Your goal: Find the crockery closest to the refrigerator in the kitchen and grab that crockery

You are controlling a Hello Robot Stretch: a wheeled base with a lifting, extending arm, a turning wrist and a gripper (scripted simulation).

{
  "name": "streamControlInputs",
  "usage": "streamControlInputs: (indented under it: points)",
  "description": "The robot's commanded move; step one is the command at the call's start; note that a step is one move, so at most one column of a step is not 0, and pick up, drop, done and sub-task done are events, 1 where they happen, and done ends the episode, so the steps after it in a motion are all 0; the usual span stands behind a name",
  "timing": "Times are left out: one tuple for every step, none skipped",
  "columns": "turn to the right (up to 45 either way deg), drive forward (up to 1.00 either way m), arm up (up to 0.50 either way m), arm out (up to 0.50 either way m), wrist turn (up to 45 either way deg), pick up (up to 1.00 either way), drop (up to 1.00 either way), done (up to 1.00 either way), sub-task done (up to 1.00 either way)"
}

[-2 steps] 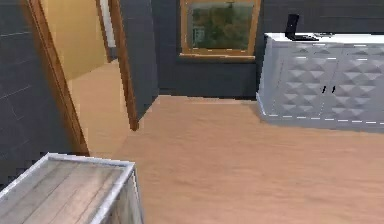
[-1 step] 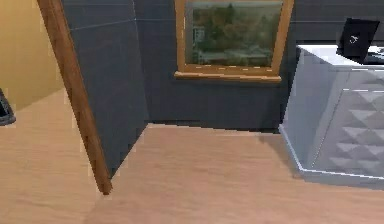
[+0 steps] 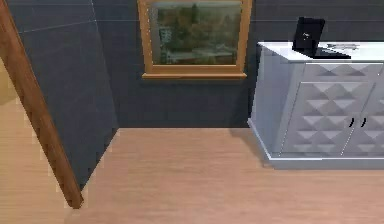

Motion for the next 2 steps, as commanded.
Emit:
streamControlInputs:
  points:
    - [0.0,0.1,0.0,0.0,0.0,0.0,0.0,0.0,0.0]
    - [-45.0,0.0,0.0,0.0,0.0,0.0,0.0,0.0,0.0]
